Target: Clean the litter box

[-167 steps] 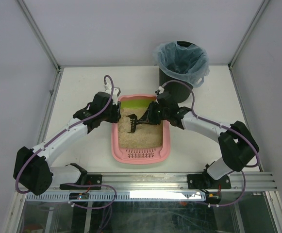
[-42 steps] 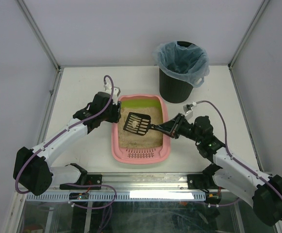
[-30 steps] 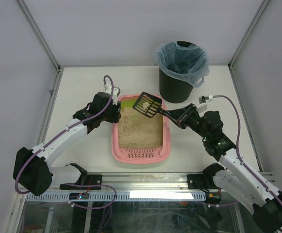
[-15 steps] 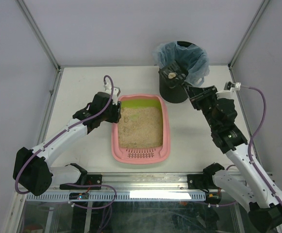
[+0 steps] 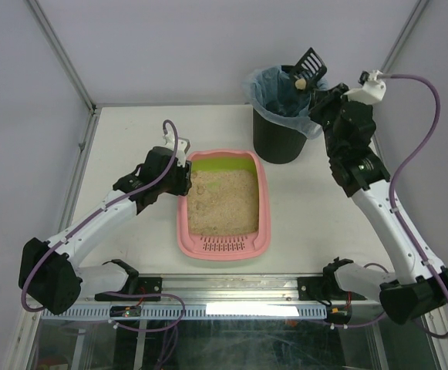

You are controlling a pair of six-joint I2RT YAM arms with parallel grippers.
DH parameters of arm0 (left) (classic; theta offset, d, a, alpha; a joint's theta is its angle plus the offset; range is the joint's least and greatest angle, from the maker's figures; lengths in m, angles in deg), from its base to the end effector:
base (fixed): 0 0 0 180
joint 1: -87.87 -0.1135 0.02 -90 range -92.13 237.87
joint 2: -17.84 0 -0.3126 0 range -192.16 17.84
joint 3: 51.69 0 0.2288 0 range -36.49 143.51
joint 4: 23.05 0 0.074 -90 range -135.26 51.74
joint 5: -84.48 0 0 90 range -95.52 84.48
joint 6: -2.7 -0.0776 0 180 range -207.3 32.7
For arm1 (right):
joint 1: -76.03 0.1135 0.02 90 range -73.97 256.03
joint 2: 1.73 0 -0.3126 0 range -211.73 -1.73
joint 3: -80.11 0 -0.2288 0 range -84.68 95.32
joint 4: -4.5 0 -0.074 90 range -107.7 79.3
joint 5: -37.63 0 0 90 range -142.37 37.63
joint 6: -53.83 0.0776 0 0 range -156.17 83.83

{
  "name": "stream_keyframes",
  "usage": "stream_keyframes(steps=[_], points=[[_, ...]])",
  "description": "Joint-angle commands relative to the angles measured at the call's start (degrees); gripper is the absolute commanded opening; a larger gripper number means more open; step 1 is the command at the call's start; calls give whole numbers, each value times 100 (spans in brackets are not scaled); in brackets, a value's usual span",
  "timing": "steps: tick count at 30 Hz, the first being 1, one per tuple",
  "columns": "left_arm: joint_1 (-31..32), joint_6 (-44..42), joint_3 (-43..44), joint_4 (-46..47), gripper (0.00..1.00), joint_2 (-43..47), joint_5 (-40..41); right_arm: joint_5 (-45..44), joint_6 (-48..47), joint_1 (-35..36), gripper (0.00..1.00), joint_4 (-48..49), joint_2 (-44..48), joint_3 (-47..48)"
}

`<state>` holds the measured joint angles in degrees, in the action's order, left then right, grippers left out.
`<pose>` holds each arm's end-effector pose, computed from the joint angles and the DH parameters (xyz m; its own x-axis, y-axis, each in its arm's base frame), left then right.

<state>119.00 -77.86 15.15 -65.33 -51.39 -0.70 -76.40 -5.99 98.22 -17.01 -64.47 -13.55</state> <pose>0.2134 -0.1213 0.2899 -0.6697 0.2136 -0.7112 0.3590 0.9315 -0.0584 0.2261 0.0581 0.4883 0.0452 0.5143 -0.8564 0.0106 0.8570 0.5152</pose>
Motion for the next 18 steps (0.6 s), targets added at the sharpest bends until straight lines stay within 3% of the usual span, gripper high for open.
stream_keyframes(steps=[1, 7, 10, 11, 12, 18], points=[[17, -124, 7, 144, 38, 270, -122, -142, -1780, -32, 0, 129, -604, 733], [23, -119, 6, 141, 38, 263, -222, 501, -3568, -30, 0, 913, -1057, 800], [22, -119, 4, 141, 38, 298, -226, 501, -3568, -31, 0, 1485, -1055, 515], [16, -122, 4, 141, 38, 311, -236, 1255, -4718, -31, 0, 1706, -1015, 383], [15, -119, 0, 141, 38, 326, -247, 1525, -5154, -26, 0, 1905, -980, 252], [13, -121, 4, 141, 38, 297, -297, 2184, -6459, 12, 0, 2703, -838, -423]])
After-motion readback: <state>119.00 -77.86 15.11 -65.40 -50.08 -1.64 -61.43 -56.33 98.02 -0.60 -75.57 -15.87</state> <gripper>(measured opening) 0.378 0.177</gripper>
